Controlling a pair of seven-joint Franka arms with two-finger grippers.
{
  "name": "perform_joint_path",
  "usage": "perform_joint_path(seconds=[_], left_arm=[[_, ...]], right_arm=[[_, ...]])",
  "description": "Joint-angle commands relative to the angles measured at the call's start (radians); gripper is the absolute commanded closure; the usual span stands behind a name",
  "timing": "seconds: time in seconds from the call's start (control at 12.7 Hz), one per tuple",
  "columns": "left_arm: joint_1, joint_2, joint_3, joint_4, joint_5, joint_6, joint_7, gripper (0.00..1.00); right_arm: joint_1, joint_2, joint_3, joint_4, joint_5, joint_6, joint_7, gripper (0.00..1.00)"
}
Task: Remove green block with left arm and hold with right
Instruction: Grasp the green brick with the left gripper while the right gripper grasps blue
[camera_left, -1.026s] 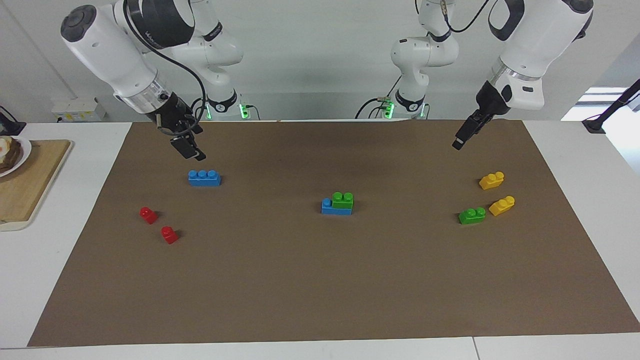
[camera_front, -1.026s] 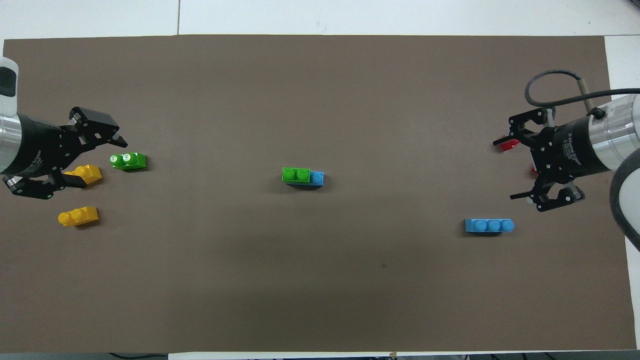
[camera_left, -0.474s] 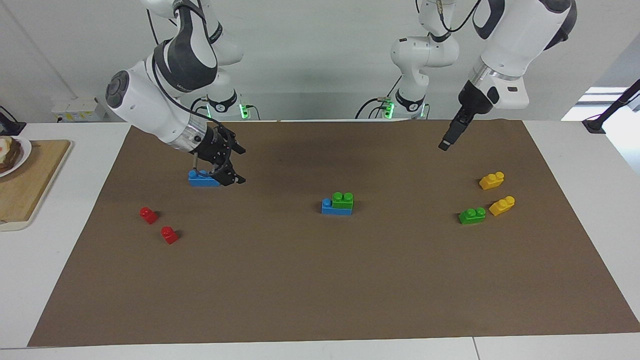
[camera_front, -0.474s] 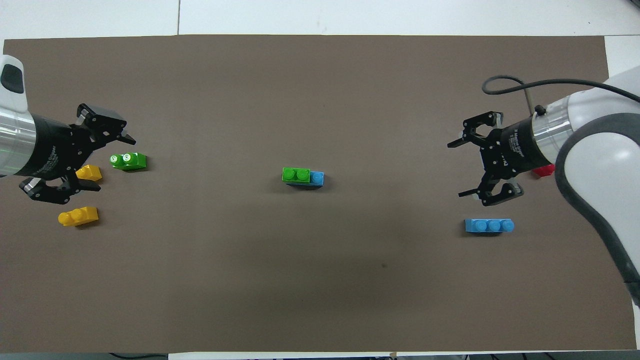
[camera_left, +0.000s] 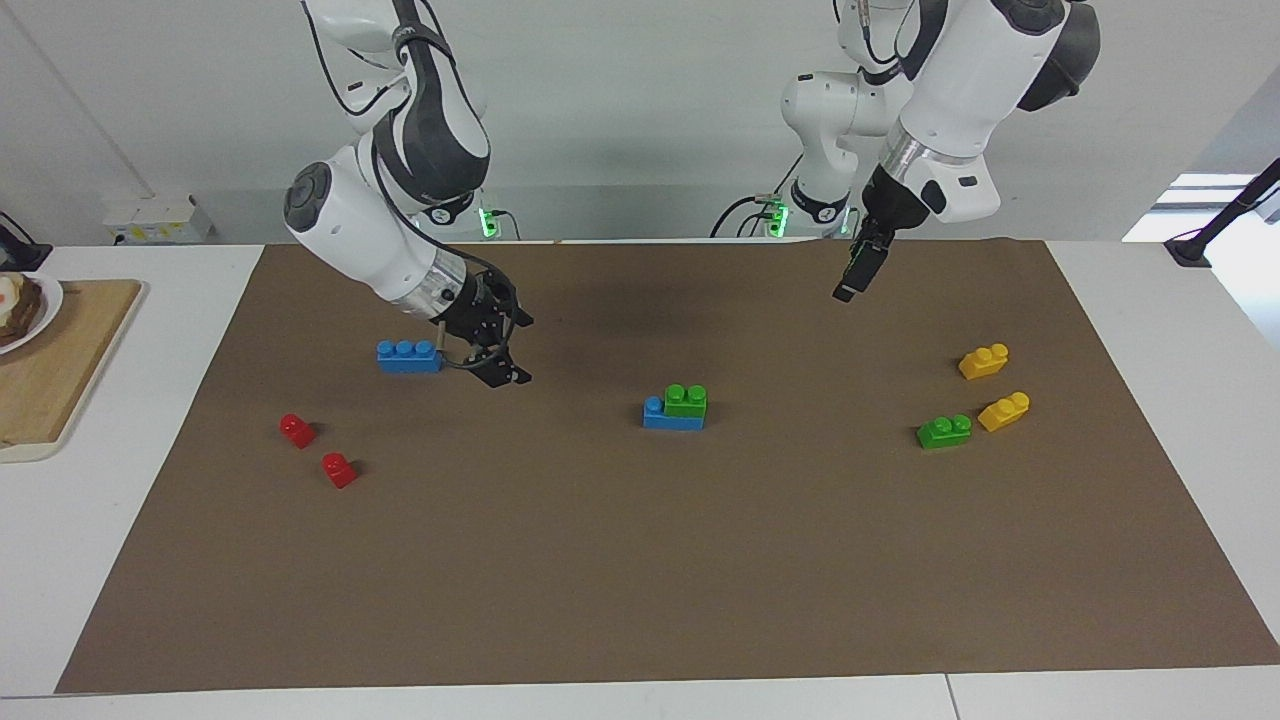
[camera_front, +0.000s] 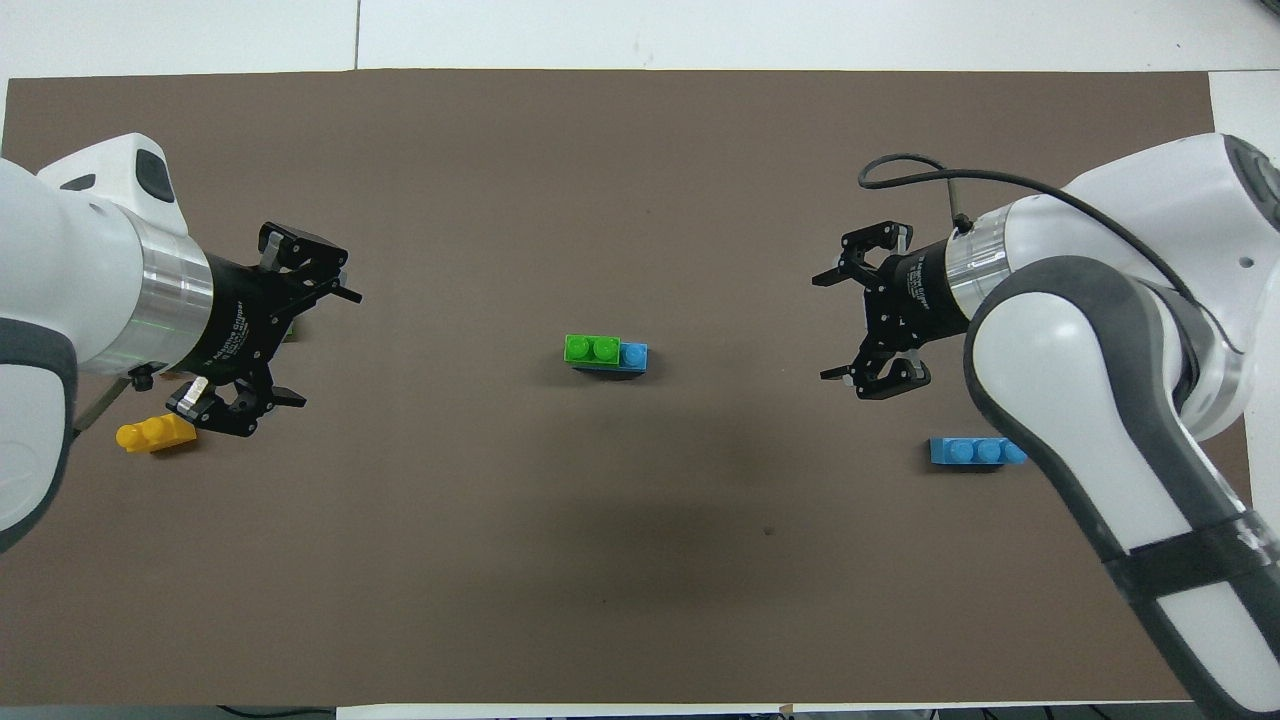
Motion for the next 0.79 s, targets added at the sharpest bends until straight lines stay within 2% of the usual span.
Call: perform_joint_path(seconds=[0.0, 0.08, 0.32, 0.47, 0.71], left_arm=[[-0.028, -0.01, 0.008, -0.054, -0.019, 0.041, -0.053, 0.0], [-0.033, -0.012, 0.008, -0.086, -0.021, 0.066, -0.062, 0.0], [-0.057, 0.008, 0.007, -0.1, -0.024, 0.129, -0.167, 0.0], [-0.068, 0.084, 0.008, -0.099, -0.097, 0.204, -0.188, 0.0], [-0.079, 0.158, 0.008, -0.099, -0.111, 0.28, -0.247, 0.0]], right_arm=[[0.04, 0.01, -0.001, -0.037, 0.029, 0.077, -0.003, 0.01], [0.052, 0.019, -0.001, -0.042, 0.029, 0.094, -0.003, 0.01], [0.078, 0.049, 0.0, -0.054, 0.053, 0.149, -0.004, 0.01], [0.116, 0.065, 0.002, -0.068, 0.075, 0.221, -0.003, 0.01], [0.156, 0.092, 0.002, -0.072, 0.116, 0.291, -0.001, 0.01]])
